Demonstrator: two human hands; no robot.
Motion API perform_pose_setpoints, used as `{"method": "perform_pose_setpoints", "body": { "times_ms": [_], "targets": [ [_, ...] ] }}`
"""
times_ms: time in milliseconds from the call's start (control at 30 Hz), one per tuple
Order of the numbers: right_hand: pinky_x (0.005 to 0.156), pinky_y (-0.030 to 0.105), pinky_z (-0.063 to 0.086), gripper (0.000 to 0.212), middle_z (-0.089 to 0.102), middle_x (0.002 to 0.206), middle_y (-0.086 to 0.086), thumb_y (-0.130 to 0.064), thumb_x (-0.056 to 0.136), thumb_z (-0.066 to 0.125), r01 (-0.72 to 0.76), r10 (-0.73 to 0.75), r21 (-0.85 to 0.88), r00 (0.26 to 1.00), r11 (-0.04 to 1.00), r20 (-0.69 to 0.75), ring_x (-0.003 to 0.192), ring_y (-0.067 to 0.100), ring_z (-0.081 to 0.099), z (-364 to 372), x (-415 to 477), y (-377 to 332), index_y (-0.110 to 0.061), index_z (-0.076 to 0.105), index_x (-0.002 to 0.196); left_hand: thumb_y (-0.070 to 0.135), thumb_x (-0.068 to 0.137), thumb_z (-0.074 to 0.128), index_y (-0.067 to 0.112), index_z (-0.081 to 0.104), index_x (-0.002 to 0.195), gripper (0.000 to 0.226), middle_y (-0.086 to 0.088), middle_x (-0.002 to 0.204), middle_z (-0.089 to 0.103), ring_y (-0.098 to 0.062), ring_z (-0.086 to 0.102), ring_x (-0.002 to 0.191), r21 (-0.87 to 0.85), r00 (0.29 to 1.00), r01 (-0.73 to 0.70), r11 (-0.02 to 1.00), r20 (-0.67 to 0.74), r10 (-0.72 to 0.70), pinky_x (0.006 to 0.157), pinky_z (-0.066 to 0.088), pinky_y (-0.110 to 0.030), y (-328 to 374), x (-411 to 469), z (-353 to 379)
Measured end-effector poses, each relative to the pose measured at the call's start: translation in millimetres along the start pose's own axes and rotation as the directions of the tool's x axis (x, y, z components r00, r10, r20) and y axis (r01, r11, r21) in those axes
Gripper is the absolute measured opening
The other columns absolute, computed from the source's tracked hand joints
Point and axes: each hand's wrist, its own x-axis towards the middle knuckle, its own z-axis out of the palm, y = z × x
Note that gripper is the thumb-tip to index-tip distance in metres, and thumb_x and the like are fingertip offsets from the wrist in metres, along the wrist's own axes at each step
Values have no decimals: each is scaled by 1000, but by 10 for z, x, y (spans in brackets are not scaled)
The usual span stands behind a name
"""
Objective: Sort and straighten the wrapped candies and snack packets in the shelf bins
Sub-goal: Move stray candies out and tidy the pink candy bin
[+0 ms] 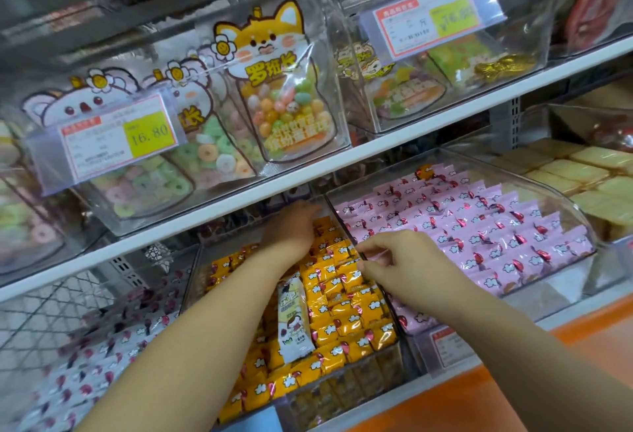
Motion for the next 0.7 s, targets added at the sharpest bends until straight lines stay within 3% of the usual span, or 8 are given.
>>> {"method": "perform_pose_setpoints", "body": {
  "times_ms": [100, 167, 300, 400, 467, 567, 700],
  "targets": [
    [66, 15, 43, 25, 63, 92, -15, -24, 89, 61, 15, -12, 43, 997, 999, -81, 66, -5, 51, -132, 2, 5, -23, 66, 113, 16, 100, 38, 29, 56, 126, 34, 5, 135, 51, -17, 51, 118, -45, 997, -50, 998, -53, 47, 93, 44, -30, 295, -108, -171],
    [76, 20, 44, 23, 66, 96, -12, -24, 88, 61, 20, -10, 55, 985, 998, -171, 76, -1, 56, -259, -4, 47, -23, 68, 110, 18, 98, 42, 26, 60, 120, 29, 4, 128, 56, -15, 54, 113, -67, 988, -140, 988, -77, 135, 94, 44, -29, 509, -177, -233],
    [78, 22, 42, 19, 69, 97, -6, -18, 87, 60, -26, 28, 11, 937, 1000, -348, 86, 9, 60, -561, -102, 313, -21, 69, 104, 16, 96, 44, 18, 63, 116, 29, -2, 122, 59, -19, 57, 107, -102, 972, -233, 967, -64, 227, 88, 43, -25, 932, -187, -237],
    [80, 31, 45, 23, 69, 101, 2, -16, 86, 61, -110, 73, -52, 879, 993, -471, 90, 22, 61, -817, -234, 577, -18, 69, 107, 18, 96, 43, 18, 63, 118, 29, -3, 121, 60, -20, 57, 105, -114, 976, -212, 971, 35, 217, 78, 39, -23, 1237, -97, -171],
    [75, 36, 44, 23, 67, 88, 6, -16, 84, 62, -202, 109, -114, 832, 973, -544, 85, 31, 59, -968, -297, 765, -17, 70, 106, 19, 96, 42, 18, 62, 118, 30, -5, 116, 63, -21, 58, 98, -117, 978, -187, 975, 72, 196, 70, 36, -22, 1414, 6, -101],
    [76, 43, 47, 26, 65, 87, 12, -22, 79, 56, -258, 98, -178, 783, 950, -614, 85, 37, 57, -1119, -349, 985, -14, 71, 99, 19, 97, 41, 19, 60, 120, 30, -5, 120, 62, -23, 59, 100, -116, 980, -139, 983, 125, 154, 75, 41, -25, 1614, 194, 44],
    [83, 41, 47, 33, 62, 112, 12, -20, 87, 55, -268, 172, -114, 836, 957, -522, 100, 34, 56, -1161, -348, 1171, -14, 63, 118, 18, 98, 43, 18, 57, 124, 30, -7, 125, 60, -27, 59, 104, -123, 989, -40, 992, 134, 57, 79, 44, -27, 1758, 476, 264]
  ]
}}
